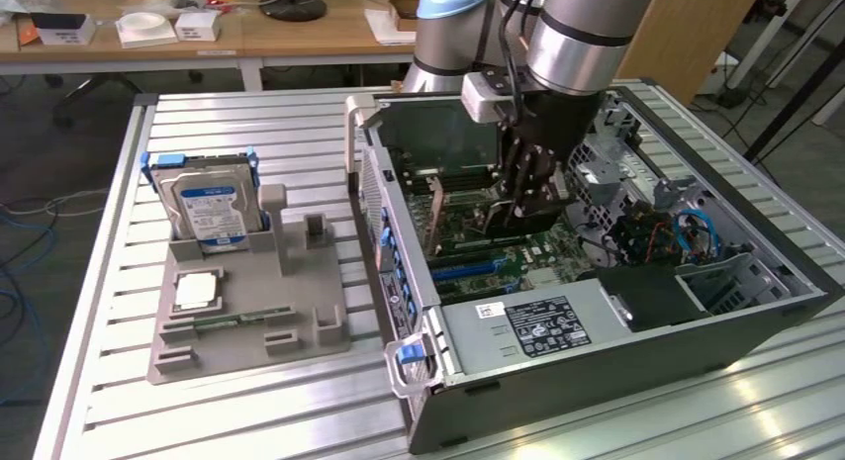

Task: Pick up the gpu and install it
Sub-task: 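Insert the gpu into the slot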

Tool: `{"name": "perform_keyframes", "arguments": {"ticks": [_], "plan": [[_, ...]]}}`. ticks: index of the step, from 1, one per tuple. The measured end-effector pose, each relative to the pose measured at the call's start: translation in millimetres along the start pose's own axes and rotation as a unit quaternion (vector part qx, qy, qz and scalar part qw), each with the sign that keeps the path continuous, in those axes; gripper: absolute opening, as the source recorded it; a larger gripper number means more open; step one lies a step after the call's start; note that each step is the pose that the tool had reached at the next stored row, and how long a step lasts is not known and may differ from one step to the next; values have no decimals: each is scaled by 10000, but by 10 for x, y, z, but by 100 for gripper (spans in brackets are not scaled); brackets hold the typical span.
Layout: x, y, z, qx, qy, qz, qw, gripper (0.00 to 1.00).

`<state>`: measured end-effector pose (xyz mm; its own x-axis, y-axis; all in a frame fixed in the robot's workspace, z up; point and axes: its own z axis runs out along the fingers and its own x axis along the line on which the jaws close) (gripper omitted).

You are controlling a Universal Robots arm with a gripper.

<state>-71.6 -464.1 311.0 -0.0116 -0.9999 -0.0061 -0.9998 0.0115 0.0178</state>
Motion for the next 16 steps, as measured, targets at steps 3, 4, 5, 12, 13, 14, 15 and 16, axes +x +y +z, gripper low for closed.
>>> {"name": "perform_keyframes", "arguments": {"ticks": [3, 4, 5, 12, 13, 14, 15, 16], "plan": [[0, 0, 0, 0, 1, -1, 10000, 26], [0, 0, 0, 0, 1, -1, 10000, 26], [0, 0, 0, 0, 1, -1, 10000, 26], [0, 0, 33, 0, 0, -1, 10000, 26], [0, 0, 46, 0, 0, -1, 10000, 26], [0, 1, 62, 0, 0, 0, 10000, 26], [0, 7, 80, 0, 1, 1, 10000, 26], [-1, 11, 98, 0, 2, 1, 10000, 26]]}}
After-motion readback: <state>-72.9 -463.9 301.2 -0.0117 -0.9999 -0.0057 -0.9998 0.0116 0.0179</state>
